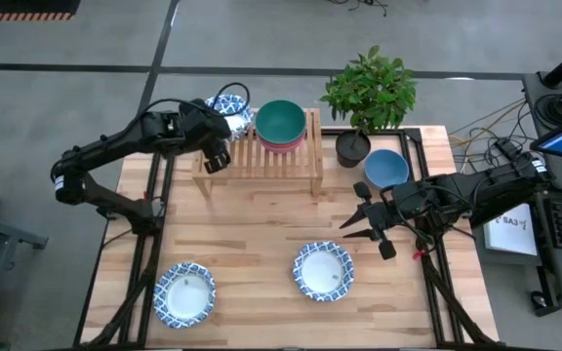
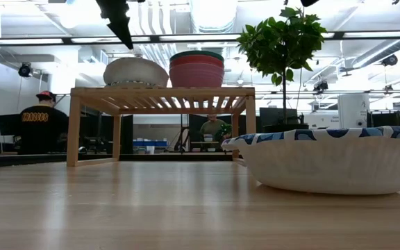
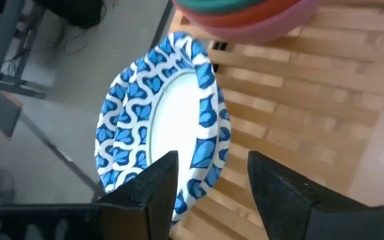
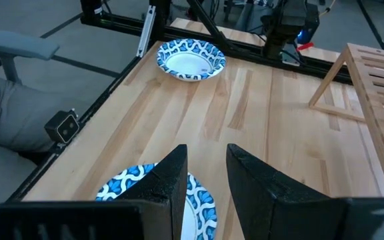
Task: Place and stack bowls onto a shelf
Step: Stack the white bowl on the top of the other white bowl on the shelf
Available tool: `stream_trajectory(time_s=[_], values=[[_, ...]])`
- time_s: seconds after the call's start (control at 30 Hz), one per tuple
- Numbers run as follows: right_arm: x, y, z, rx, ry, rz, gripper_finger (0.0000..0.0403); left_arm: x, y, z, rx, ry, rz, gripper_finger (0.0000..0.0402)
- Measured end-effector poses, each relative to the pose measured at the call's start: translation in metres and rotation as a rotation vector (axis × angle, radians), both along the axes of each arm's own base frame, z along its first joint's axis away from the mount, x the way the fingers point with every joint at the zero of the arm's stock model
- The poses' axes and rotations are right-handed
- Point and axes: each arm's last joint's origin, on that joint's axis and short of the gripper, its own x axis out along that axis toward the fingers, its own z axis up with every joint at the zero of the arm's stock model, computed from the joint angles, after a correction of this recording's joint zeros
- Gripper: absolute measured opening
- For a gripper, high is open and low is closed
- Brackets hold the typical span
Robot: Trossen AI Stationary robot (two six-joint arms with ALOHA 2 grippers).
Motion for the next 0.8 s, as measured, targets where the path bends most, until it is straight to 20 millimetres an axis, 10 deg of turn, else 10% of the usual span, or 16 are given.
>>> stream_trajectory(time_s=[0.37,0.8], values=[[0.0,0.0,-0.002,-0.017,0.002,0.008,0.0093,-0.015,-0.012,0.02,-0.087,-0.187,-0.216,0.0158],[0.001,0.0,-0.015,-0.005,0.026,0.0,0.0093,-0.006,-0.001,-0.017,0.039,-0.056,-0.115,0.0157]])
